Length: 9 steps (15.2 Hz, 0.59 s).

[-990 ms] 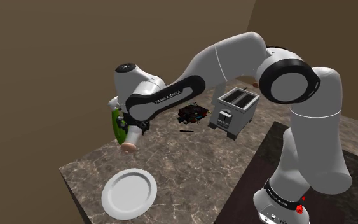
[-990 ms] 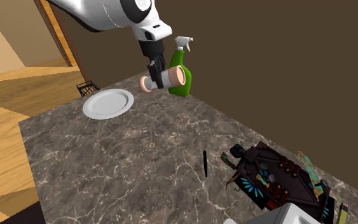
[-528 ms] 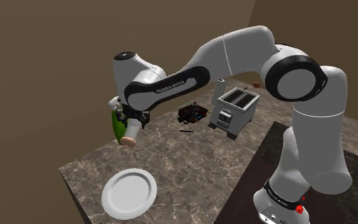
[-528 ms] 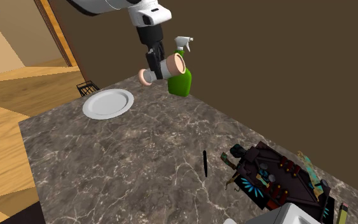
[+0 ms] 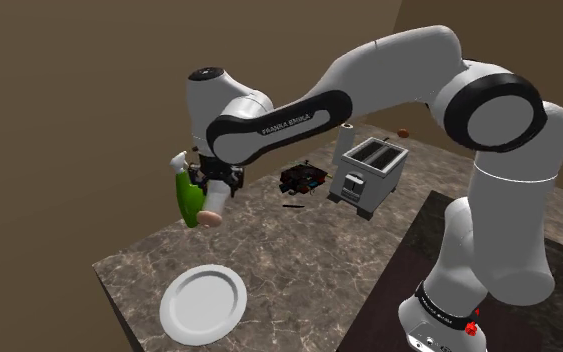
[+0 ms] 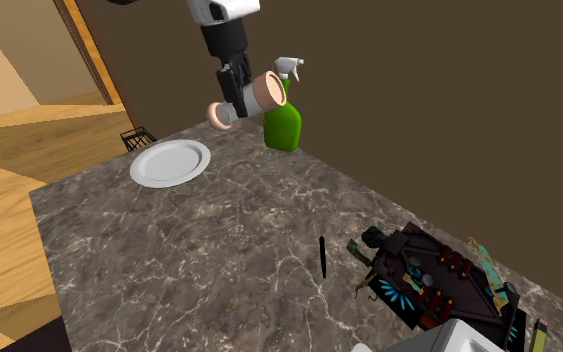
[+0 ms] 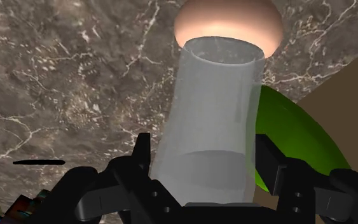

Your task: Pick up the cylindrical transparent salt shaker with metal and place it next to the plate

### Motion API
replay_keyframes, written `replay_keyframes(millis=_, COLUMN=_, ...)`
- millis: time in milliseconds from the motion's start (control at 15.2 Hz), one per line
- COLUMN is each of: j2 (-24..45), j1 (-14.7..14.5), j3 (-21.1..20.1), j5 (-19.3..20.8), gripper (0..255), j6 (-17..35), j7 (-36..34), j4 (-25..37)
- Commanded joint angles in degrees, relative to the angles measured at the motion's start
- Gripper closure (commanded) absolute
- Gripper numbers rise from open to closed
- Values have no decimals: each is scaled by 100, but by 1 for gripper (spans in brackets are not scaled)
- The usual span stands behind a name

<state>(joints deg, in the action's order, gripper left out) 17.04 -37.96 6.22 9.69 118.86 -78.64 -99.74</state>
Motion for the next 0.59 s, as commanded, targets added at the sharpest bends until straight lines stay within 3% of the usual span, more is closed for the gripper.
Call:
replay_keyframes(millis=0, j2=-435, j1=-58, j3=-6, j5=72, gripper=255, j6=152, j7=-108, j4=-599)
replay_keyframes(millis=528, j2=-2174, j1=-229, j3=-108, j5=339, gripper=255, j6=502, j7=-571, j4=-2754)
